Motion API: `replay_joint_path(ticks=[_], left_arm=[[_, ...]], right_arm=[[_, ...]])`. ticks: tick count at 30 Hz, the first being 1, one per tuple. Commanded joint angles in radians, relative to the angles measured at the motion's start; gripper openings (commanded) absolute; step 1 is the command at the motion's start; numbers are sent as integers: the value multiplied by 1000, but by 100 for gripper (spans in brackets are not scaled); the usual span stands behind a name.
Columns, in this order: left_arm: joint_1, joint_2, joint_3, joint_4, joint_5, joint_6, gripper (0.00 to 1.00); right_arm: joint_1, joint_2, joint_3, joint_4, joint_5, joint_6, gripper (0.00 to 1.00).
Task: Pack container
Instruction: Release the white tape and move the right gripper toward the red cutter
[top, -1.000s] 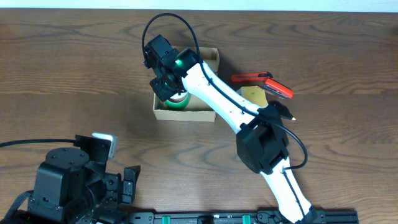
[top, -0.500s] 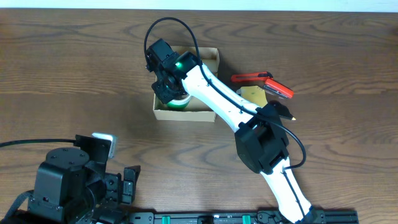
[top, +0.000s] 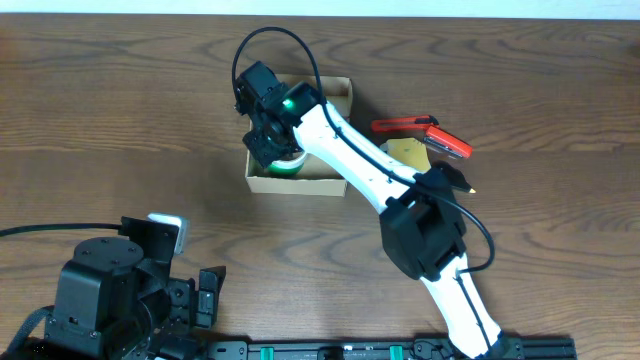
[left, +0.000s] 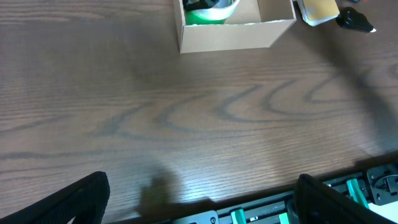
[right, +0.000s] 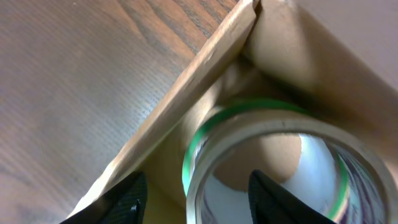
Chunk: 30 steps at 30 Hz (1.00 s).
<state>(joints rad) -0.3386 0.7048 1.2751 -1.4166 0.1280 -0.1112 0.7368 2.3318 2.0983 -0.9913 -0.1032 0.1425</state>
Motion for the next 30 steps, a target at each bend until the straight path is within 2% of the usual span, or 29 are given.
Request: replay_joint_path(ticks=[1,4,7,8,9,15,20,25,30], left_arm=[[-2,1,-2,-3,2,-5,95],[-2,1,-2,-3,2,-5,95],[-2,1,-2,-3,3,-5,95],[-2,1,-2,-3,3,-5,95],[-2,1,-2,-3,3,-5,95],[-2,1,-2,-3,3,-5,95],[-2,1,-2,-3,2,-5,95],[-2,1,-2,-3,3,-5,95],[-2,1,-2,-3,2,-5,95]], right_arm=[[-25,-146,3,-9,-10,-3,56],[-64,-248,3,-24,-9,-37,59],[-124,-346,3,-49,-10,-48,67],[-145,-375,3,-56,-9,-54,74],[-172,-403,3,-62,-8,-55,99],[-312,-501,3,-94,-1,-55,99],[-410,-515,0,-159,127,-88,99],[-484,-489,-67,-185,248,-243,99],[-558,-480,-245,-93,264,-477,99]])
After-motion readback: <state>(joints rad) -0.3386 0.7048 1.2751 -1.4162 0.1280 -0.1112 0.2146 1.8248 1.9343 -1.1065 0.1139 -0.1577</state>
